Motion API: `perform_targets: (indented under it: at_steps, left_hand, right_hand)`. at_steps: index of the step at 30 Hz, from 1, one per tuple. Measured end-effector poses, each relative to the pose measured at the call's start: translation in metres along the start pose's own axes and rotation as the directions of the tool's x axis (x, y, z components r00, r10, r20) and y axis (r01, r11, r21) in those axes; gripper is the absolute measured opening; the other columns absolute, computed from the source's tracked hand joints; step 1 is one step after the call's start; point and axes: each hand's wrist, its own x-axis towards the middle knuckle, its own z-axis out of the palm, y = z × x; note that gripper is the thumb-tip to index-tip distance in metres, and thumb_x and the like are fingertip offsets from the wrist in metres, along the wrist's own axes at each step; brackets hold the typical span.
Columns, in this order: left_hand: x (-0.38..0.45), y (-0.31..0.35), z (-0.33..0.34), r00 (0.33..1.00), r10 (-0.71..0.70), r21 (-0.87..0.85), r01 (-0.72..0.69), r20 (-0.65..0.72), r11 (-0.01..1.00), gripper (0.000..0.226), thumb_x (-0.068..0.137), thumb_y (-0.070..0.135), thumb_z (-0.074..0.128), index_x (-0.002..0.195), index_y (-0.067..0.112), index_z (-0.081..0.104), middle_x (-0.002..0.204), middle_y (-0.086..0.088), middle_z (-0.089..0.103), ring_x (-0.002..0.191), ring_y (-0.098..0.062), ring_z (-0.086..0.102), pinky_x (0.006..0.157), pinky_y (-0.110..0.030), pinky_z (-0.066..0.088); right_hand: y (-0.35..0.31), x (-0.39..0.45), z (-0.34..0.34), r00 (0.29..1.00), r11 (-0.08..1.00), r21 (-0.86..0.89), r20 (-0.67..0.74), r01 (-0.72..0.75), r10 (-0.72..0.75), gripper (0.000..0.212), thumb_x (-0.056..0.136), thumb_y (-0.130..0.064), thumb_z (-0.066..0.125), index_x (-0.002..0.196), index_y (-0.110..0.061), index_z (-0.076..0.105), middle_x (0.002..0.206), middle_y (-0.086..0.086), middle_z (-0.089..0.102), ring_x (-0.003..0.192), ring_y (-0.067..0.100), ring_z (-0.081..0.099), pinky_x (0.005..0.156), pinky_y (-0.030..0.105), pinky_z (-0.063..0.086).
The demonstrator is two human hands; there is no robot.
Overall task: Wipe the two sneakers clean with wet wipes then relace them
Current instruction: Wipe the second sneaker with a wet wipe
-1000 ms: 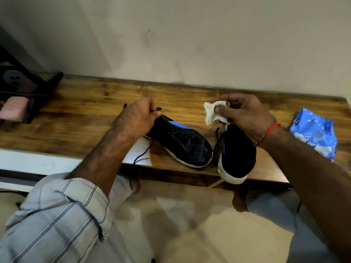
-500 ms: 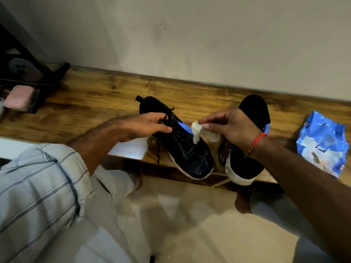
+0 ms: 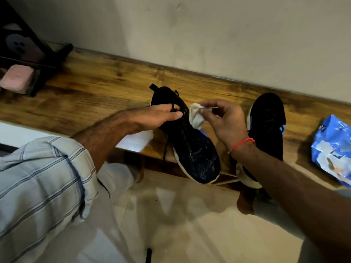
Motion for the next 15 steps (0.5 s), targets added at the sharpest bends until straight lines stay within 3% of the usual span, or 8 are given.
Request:
perform_targets:
  at_steps: [4,7,10,12,15]
  left_hand:
    - [-0.001,-0.006,-0.003,0.998,0.056,-0.042,-0.054,0.035,0.998,0.024,0.106,0.021,0.049,0.121,0.032,0.065,0.116,0.014,0.072,0.107,0.007,0.065,0.087,-0.010,0.048]
    - [-0.002,-0.009,-0.005,0.993,0.094,-0.045,-0.091,0.070,0.995,0.030,0.106,0.015,0.048,0.131,0.023,0.063,0.124,0.008,0.072,0.118,-0.002,0.064,0.098,-0.016,0.048]
    - [-0.003,-0.010,-0.007,0.992,0.101,-0.040,-0.099,0.075,0.994,0.031,0.106,0.014,0.048,0.133,0.021,0.062,0.125,0.007,0.072,0.120,-0.006,0.064,0.103,-0.023,0.047]
    - [-0.003,-0.008,-0.005,0.992,0.100,-0.040,-0.097,0.071,0.994,0.030,0.107,0.014,0.048,0.130,0.024,0.064,0.119,0.011,0.073,0.115,-0.003,0.065,0.100,-0.022,0.048]
    - [-0.004,0.000,0.002,0.992,0.090,-0.019,-0.089,0.093,0.996,0.028,0.107,0.012,0.047,0.123,0.025,0.065,0.106,0.018,0.074,0.105,0.004,0.066,0.089,-0.015,0.050]
  right_hand:
    - [-0.005,-0.008,0.019,0.987,0.982,-0.096,0.043,0.161,-0.157,0.013,0.087,-0.009,0.073,0.100,-0.012,0.075,0.098,-0.005,0.069,0.092,0.010,0.064,0.084,0.030,0.054]
    - [-0.001,-0.020,0.025,0.926,0.897,-0.233,0.093,0.377,-0.365,0.013,0.086,-0.005,0.072,0.099,-0.007,0.075,0.100,0.004,0.067,0.093,0.013,0.062,0.086,0.016,0.048]
    - [0.000,-0.023,0.024,0.869,0.821,-0.291,0.104,0.491,-0.483,0.011,0.085,-0.003,0.073,0.096,-0.002,0.075,0.098,0.010,0.067,0.091,0.017,0.063,0.087,0.013,0.044]
    - [-0.003,-0.020,0.023,0.870,0.821,-0.292,0.109,0.490,-0.481,0.010,0.086,-0.004,0.072,0.095,-0.003,0.075,0.096,0.010,0.066,0.091,0.015,0.060,0.085,0.009,0.042]
    - [-0.011,-0.003,0.019,0.939,0.909,-0.244,0.019,0.337,-0.343,0.012,0.086,-0.007,0.072,0.097,-0.009,0.076,0.095,0.000,0.065,0.090,0.009,0.059,0.080,0.008,0.042]
